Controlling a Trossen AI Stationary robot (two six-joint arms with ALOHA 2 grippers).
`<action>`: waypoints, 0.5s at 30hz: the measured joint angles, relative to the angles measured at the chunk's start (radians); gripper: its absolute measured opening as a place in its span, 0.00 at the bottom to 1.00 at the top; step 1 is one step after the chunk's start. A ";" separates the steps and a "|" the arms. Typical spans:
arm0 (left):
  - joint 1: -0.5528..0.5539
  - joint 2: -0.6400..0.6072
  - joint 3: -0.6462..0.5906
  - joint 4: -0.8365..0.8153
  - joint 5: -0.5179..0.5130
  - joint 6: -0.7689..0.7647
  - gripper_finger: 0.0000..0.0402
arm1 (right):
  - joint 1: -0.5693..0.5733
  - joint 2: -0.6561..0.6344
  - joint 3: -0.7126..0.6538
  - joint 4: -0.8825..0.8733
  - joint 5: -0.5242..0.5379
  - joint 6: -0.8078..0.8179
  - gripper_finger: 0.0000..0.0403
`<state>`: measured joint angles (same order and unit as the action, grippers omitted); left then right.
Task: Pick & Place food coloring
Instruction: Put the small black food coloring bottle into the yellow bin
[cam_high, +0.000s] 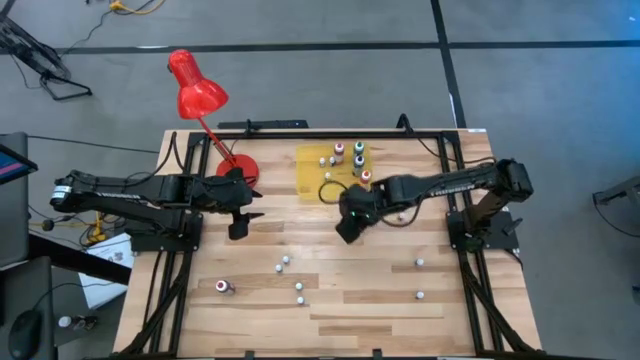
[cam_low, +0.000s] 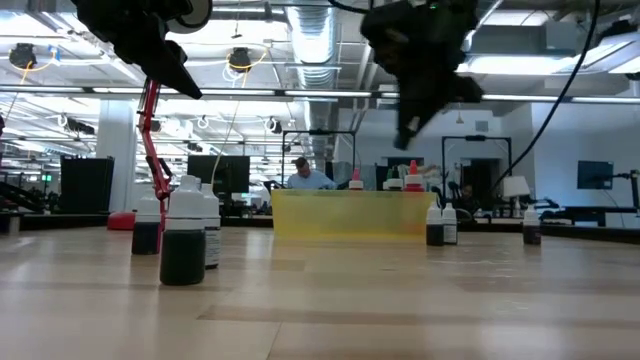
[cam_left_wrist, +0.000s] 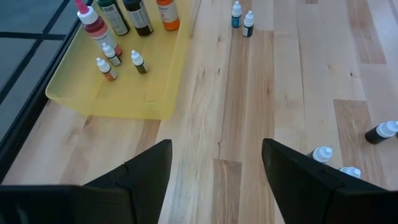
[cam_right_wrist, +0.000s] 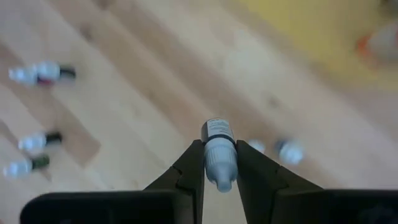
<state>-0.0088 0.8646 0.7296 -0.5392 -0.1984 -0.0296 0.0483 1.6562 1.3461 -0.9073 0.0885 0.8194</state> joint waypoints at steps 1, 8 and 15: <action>0.000 0.000 0.000 0.000 0.000 0.000 0.60 | -0.019 0.000 0.013 0.002 0.009 -0.021 0.16; 0.000 0.000 0.000 -0.001 0.000 0.000 0.60 | -0.181 0.000 0.042 0.079 0.023 -0.113 0.16; 0.000 0.000 0.000 -0.008 0.000 0.017 0.60 | -0.282 0.049 0.044 0.209 0.013 -0.222 0.16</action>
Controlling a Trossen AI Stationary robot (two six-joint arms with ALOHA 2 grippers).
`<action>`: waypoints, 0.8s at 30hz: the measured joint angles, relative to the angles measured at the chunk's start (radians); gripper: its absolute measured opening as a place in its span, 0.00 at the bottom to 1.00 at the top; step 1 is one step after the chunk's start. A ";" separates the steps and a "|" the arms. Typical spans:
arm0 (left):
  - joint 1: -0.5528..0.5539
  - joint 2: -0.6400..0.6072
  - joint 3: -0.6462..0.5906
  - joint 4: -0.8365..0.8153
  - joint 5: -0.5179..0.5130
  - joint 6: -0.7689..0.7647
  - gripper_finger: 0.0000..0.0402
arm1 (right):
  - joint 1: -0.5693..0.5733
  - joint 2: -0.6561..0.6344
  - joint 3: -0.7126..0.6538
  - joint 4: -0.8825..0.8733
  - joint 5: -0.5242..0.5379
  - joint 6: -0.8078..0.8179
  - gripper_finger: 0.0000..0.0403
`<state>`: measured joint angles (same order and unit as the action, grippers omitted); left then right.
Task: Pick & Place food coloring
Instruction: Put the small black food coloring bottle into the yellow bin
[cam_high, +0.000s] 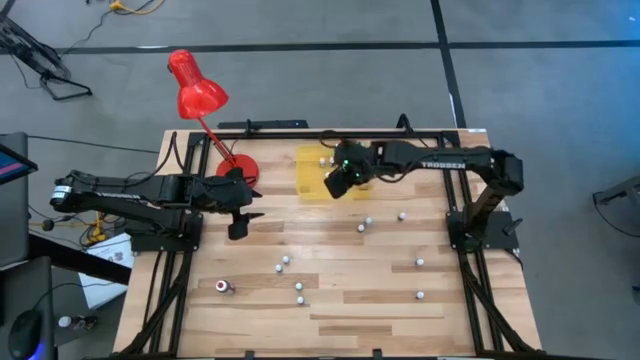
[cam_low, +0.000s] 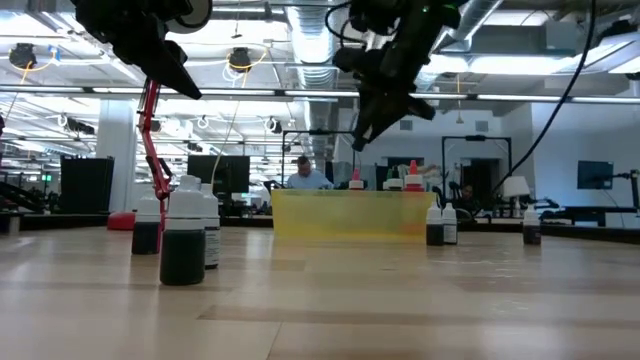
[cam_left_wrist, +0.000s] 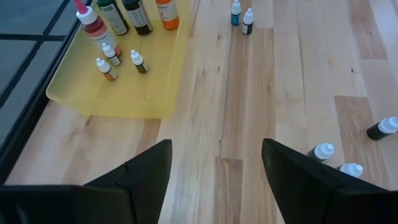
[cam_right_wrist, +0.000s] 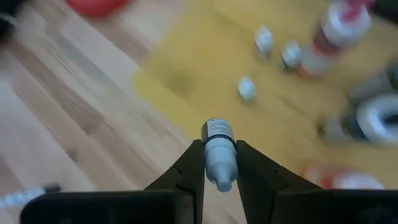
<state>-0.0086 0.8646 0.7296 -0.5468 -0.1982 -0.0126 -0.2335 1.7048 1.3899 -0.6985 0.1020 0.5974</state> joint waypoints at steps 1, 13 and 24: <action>0.000 0.000 0.000 -0.003 0.000 0.001 0.60 | -0.008 0.015 0.011 0.028 -0.006 -0.016 0.16; 0.003 0.000 0.000 -0.043 -0.014 -0.006 0.60 | -0.046 0.252 0.212 -0.023 -0.059 -0.192 0.17; 0.003 0.000 0.000 -0.070 -0.018 -0.034 0.60 | -0.044 0.434 0.434 -0.121 -0.078 -0.243 0.18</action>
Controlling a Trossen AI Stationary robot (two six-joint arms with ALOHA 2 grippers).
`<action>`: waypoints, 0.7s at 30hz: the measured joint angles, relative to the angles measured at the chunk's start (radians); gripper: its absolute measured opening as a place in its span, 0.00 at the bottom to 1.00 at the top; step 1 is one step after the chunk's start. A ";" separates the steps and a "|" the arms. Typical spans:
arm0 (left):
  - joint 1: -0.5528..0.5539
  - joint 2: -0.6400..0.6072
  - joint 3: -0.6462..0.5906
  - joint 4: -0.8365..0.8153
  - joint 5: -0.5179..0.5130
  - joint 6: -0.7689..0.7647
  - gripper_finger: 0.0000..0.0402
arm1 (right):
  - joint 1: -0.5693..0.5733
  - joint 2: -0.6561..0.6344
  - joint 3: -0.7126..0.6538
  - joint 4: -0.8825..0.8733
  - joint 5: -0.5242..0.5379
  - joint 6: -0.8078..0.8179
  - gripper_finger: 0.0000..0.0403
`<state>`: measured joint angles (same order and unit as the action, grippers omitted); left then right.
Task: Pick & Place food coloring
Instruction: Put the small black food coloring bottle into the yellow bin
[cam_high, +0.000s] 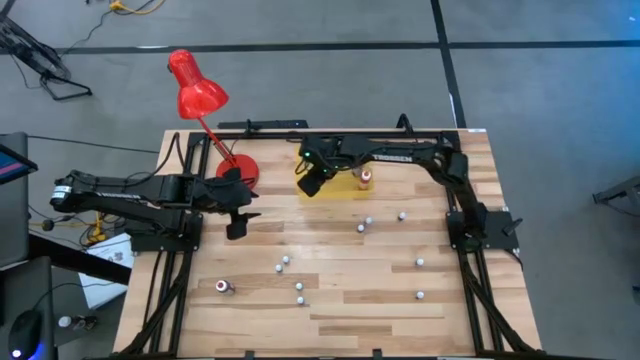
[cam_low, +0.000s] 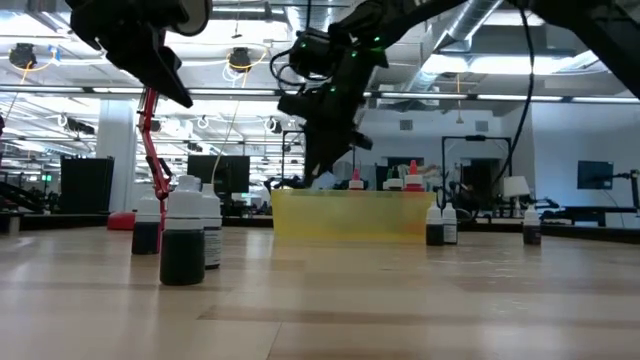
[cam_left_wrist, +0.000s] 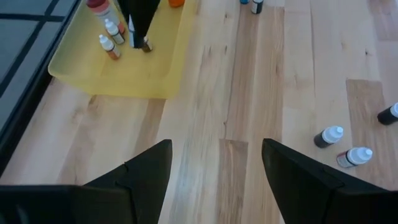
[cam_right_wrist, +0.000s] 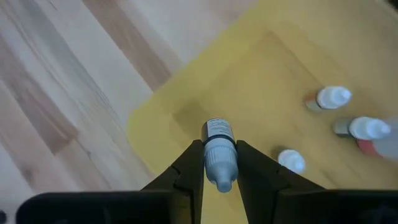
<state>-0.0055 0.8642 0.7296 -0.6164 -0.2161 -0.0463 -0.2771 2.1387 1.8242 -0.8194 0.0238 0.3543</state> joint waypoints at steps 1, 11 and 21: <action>0.000 0.000 0.000 -0.006 0.000 -0.001 0.60 | 0.000 0.014 0.014 -0.029 0.000 -0.009 0.18; 0.001 0.000 0.000 -0.024 -0.001 -0.011 0.60 | 0.000 0.060 0.060 -0.171 0.001 -0.026 0.18; 0.001 0.000 0.000 -0.023 -0.001 -0.021 0.60 | 0.008 0.082 0.060 -0.241 0.004 -0.022 0.18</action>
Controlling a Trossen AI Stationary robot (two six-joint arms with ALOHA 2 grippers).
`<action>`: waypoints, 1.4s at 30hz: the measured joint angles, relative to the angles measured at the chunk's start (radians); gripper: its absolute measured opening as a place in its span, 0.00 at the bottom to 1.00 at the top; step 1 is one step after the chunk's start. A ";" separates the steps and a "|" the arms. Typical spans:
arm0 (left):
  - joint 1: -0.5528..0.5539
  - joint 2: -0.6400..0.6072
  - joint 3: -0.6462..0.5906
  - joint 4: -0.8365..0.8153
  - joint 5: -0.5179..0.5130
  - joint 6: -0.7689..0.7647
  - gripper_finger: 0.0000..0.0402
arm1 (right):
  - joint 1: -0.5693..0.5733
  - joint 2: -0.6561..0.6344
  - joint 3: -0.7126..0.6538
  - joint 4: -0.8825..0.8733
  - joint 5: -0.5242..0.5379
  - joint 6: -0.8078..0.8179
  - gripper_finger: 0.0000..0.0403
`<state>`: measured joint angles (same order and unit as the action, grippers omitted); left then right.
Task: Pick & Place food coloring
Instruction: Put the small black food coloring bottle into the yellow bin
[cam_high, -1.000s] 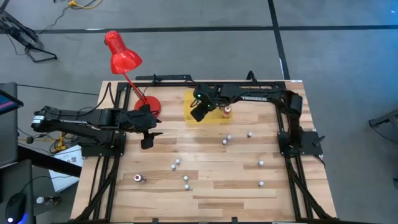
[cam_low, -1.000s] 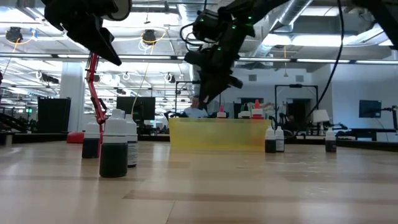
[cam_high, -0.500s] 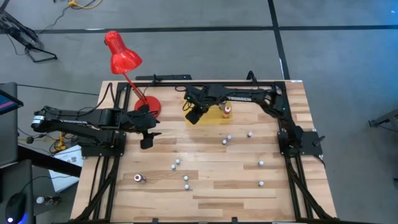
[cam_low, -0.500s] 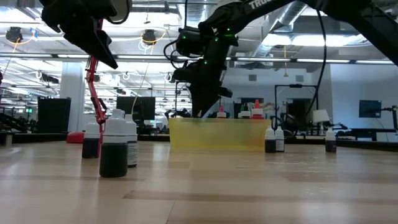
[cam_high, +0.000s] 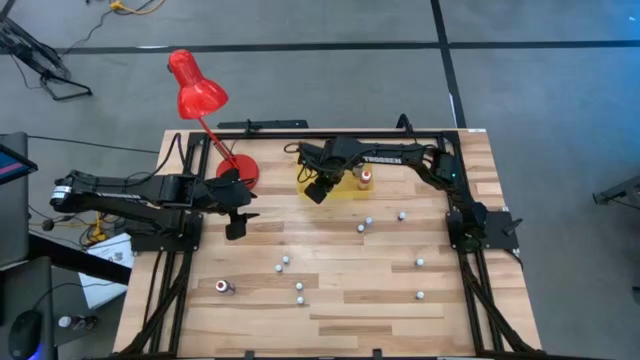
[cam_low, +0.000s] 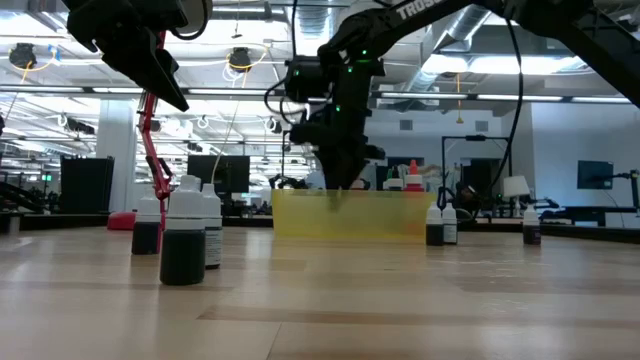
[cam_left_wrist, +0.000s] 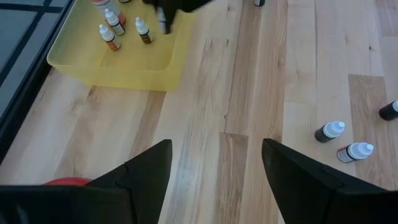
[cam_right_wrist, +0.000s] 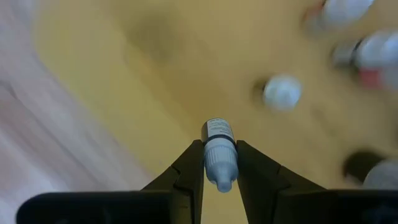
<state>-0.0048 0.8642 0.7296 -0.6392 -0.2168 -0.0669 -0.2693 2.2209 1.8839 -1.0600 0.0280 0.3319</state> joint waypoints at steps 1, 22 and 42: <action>0.000 0.000 0.000 0.000 0.000 0.000 0.60 | 0.000 0.004 -0.001 -0.013 -0.001 0.000 0.18; 0.000 0.000 0.000 0.001 0.000 0.001 0.60 | 0.005 0.042 0.000 -0.002 -0.003 -0.078 0.18; 0.000 0.000 0.000 0.001 0.000 0.002 0.60 | -0.008 0.042 0.000 0.019 -0.044 0.113 0.20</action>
<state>-0.0048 0.8642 0.7296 -0.6384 -0.2165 -0.0647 -0.2775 2.2627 1.8839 -1.0413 -0.0162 0.4454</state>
